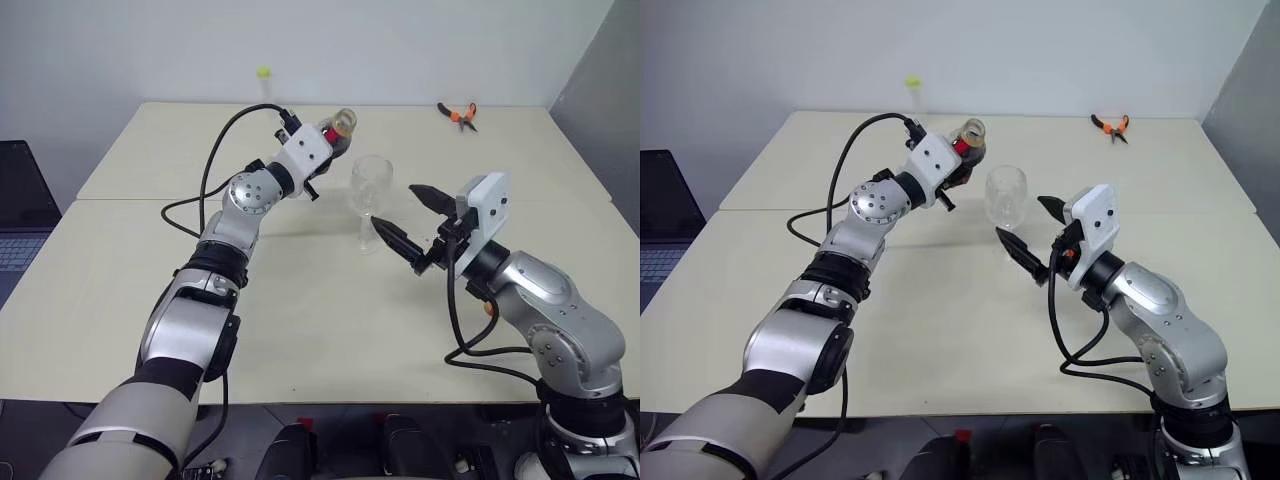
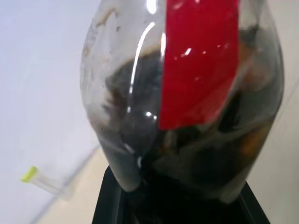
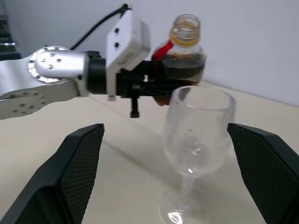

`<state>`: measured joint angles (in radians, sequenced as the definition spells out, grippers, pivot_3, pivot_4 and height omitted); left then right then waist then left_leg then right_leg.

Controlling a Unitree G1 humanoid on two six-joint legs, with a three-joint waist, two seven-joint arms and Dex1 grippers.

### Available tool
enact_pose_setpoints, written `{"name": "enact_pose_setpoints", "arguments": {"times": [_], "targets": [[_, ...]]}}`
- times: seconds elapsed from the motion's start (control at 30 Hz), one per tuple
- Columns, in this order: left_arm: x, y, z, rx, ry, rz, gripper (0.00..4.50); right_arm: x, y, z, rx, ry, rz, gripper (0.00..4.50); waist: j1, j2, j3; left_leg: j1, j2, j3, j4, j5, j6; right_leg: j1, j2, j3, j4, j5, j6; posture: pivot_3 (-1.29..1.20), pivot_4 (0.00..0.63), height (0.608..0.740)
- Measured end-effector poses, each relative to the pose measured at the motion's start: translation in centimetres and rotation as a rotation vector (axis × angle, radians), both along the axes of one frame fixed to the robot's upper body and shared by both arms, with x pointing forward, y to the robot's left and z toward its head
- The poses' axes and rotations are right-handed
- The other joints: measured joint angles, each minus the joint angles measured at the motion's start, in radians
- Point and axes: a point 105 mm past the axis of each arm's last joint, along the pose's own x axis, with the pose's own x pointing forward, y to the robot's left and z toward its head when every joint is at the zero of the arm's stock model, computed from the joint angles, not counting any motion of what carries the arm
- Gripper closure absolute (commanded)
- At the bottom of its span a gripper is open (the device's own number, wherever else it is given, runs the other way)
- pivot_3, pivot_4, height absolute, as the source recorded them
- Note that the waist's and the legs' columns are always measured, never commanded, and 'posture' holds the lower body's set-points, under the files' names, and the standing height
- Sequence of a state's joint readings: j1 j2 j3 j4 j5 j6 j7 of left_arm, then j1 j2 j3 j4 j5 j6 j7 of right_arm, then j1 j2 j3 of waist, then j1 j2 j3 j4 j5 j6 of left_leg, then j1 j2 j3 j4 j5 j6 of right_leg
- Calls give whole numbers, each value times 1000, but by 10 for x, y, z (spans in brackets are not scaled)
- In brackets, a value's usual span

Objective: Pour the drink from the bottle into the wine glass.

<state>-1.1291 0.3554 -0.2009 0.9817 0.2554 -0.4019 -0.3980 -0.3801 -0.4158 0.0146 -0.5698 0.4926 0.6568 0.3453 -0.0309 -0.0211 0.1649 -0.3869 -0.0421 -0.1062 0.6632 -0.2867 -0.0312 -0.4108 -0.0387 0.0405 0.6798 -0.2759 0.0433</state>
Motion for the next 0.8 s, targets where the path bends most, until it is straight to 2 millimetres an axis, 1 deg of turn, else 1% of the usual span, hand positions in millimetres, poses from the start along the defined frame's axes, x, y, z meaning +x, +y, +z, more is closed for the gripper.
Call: {"name": "enact_pose_setpoints", "arguments": {"times": [0.17,0.3,0.5,0.67,0.8], "targets": [[-3,-6,10,135,-135,-19,3757,3,2,-2,3,-7,-9,0,0,0,0,0,0,0,0,0,0,0,0,0,0,0,0,0,150,740],[-3,-8,8,227,-197,-20,3757,4,6,-5,7,4,-5,0,-1,0,0,-1,0,0,0,0,0,0,0,0,0,0,0,0,150,740],[0,-4,11,302,-255,14,3757,7,9,3,17,-22,-11,0,-1,0,0,-2,0,0,0,0,0,-1,0,-1,0,0,0,0,150,740],[2,-1,16,343,-293,43,3758,10,11,-2,7,0,-23,0,-1,0,0,-10,-1,0,3,0,0,-10,0,0,3,0,0,0,150,740],[3,1,14,385,-309,52,3758,10,12,-4,2,11,-23,0,-2,0,0,-12,-1,0,2,0,0,-11,0,0,3,0,0,0,150,740]]}}
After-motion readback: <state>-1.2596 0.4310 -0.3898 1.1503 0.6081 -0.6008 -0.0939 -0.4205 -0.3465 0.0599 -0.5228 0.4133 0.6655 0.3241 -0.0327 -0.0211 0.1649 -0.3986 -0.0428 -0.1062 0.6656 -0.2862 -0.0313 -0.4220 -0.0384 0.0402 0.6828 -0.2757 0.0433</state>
